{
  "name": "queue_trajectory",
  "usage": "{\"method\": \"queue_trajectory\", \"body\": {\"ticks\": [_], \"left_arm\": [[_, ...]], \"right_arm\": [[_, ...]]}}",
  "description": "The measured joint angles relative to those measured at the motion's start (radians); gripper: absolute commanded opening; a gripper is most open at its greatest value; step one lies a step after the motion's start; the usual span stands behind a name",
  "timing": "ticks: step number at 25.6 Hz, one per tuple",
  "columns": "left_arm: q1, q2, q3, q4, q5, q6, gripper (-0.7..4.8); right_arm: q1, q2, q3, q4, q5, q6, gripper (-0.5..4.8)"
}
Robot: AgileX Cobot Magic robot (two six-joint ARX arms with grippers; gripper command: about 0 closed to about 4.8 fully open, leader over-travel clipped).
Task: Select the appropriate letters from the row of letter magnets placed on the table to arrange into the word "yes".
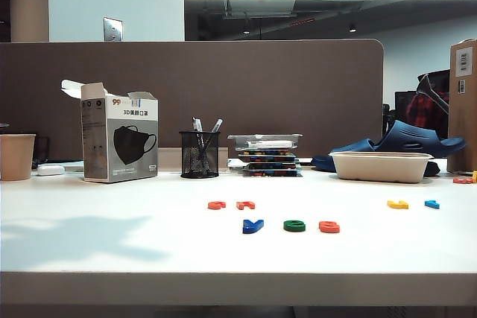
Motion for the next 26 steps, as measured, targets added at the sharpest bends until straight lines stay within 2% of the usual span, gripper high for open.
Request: {"method": "queue_trajectory", "body": {"ticks": [3,5,9,14,15,17,21,23,26], "left_arm": [[0.115,-0.003,0.024,0.013,0.012,0.047,-0.05],[0.184,-0.003,0.034,0.013,0.028,0.114,-0.05],[0.277,-0.01,0.048,0.016,0.027,0.196,-0.05],[0.377,-0.033,0.06,0.05,0.047,0.246,-0.05],[0.411,-0.036,0.06,0.058,0.06,0.254,-0.05],[0.557,-0.055,0.06,0.063,0.13,0.258,-0.05],[0.677,-0.087,0.06,0.048,0.209,0.258,-0.05],[0.787,-0.116,0.059,0.005,0.256,0.258,-0.05],[0.835,-0.168,0.058,-0.04,0.292,0.257,-0.05]], "right_arm": [[0.0,0.0,0.0,0.0,0.0,0.0,-0.01],[0.0,0.0,0.0,0.0,0.0,0.0,-0.01],[0.0,0.0,0.0,0.0,0.0,0.0,-0.01],[0.0,0.0,0.0,0.0,0.0,0.0,-0.01],[0.0,0.0,0.0,0.0,0.0,0.0,-0.01],[-0.001,0.0,0.0,0.0,0.0,0.0,-0.01],[-0.001,0.0,0.0,0.0,0.0,0.0,-0.01],[-0.002,0.0,0.0,0.0,0.0,0.0,-0.01],[-0.002,0.0,0.0,0.0,0.0,0.0,-0.01]]}}
